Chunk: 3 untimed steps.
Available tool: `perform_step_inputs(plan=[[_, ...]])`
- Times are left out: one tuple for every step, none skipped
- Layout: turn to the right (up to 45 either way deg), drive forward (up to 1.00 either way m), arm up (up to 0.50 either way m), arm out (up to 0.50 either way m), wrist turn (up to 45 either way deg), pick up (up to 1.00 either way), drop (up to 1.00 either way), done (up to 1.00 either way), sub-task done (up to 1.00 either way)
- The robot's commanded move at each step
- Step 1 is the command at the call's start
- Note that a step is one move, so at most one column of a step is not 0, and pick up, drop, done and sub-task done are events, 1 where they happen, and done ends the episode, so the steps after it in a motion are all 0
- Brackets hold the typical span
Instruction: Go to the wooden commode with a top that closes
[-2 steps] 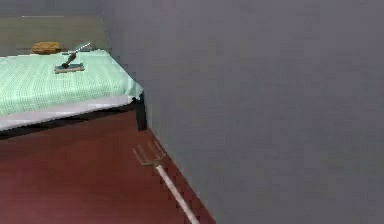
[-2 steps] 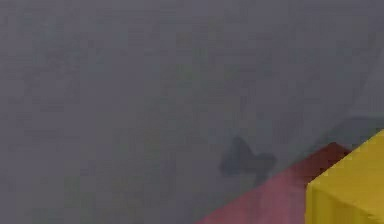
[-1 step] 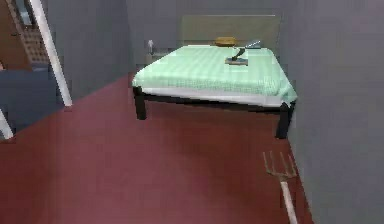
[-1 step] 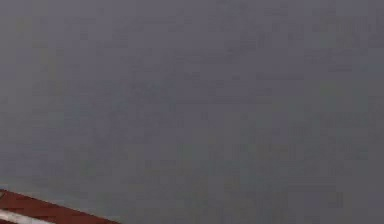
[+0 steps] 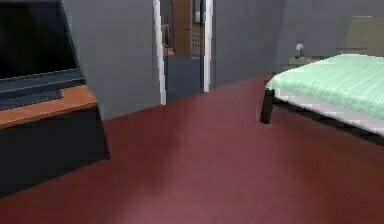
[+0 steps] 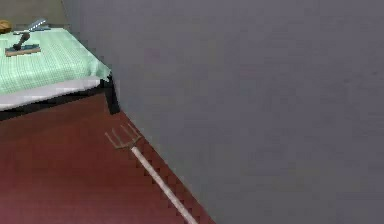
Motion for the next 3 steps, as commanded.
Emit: perform_step_inputs(plan=[[0.0, 1.0, 0.0, 0.0, 0.0, 0.0, 0.0, 0.0, 0.0], [0.0, 1.0, 0.0, 0.0, 0.0, 0.0, 0.0, 0.0, 0.0], [-3.0, 0.0, 0.0, 0.0, 0.0, 0.0, 0.0, 0.0, 0.0]])
